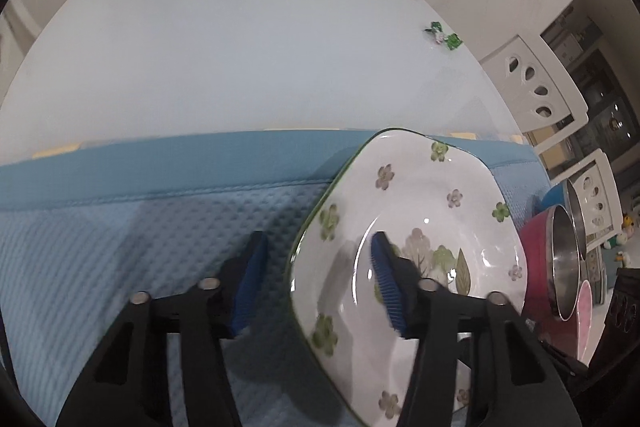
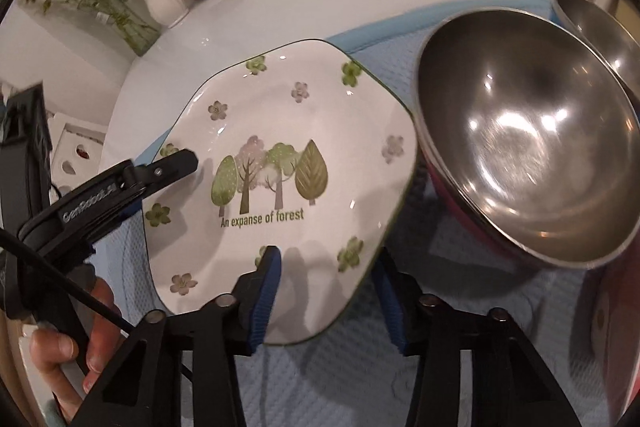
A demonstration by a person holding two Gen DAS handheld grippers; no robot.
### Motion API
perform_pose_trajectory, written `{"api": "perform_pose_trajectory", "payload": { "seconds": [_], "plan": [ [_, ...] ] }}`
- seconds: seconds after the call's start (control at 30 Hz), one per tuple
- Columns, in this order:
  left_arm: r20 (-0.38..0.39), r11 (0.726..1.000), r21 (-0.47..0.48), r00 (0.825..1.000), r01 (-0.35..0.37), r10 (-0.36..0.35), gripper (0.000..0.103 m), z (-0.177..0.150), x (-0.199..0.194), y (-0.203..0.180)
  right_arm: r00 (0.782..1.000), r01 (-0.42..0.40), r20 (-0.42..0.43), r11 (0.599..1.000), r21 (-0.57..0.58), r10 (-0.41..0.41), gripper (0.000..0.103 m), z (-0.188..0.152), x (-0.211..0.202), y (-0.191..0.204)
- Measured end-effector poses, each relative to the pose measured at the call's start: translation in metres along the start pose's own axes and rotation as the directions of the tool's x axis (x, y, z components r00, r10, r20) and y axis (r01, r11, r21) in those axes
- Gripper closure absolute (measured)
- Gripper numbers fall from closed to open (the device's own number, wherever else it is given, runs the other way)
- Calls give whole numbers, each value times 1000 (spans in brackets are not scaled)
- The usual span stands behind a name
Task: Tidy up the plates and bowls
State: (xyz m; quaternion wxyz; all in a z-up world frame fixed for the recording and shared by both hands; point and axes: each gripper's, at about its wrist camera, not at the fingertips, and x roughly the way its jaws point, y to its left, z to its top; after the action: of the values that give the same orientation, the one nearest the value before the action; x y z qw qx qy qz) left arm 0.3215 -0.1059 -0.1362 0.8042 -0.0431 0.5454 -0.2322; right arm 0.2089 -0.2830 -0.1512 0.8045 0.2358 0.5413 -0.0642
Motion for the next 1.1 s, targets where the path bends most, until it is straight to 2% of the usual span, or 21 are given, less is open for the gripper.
{"api": "perform_pose_trajectory", "payload": {
  "seconds": [0.1, 0.3, 0.43, 0.5, 0.67, 0.77, 0.83, 0.93, 1.0, 1.1],
  "plan": [
    [12, 1000, 28, 1000, -13, 12, 75, -2, 2, -4, 1000, 18, 7, 999, -41, -18, 71, 4, 4, 7],
    [29, 1000, 0, 1000, -1, 1, 78, -5, 0, 2, 999, 30, 18, 991, -133, -28, 71, 3, 3, 14],
    [37, 999, -2, 999, -33, 34, 78, -22, -17, 9, 999, 28, 26, 974, -227, -23, 71, -7, -7, 30],
    [39, 999, -27, 998, -38, 39, 78, -34, -30, 20, 1000, 15, 13, 960, -279, -12, 72, -18, -11, 42],
    [24, 991, -105, 996, -79, 82, 78, -71, -61, 56, 995, -90, -78, 930, -357, 66, 72, -47, -9, 66],
    [8, 988, -137, 997, -73, 75, 78, -87, -70, 70, 990, -125, -113, 901, -416, 85, 72, -62, -8, 75],
    [13, 988, -127, 996, -87, 89, 77, -90, -73, 71, 984, -142, -157, 905, -401, 85, 71, -61, -1, 69],
    [17, 989, -106, 995, -100, 103, 75, -85, -70, 66, 968, -184, -219, 940, -286, 123, 70, -48, 11, 48],
    [7, 990, -100, 995, -98, 99, 70, -78, -62, 65, 959, -225, -228, 944, -240, 171, 70, -33, 18, 41],
    [13, 992, -62, 994, -109, 110, 65, -68, -49, 55, 958, -243, -213, 939, -241, 193, 69, -24, 23, 43]
  ]
}}
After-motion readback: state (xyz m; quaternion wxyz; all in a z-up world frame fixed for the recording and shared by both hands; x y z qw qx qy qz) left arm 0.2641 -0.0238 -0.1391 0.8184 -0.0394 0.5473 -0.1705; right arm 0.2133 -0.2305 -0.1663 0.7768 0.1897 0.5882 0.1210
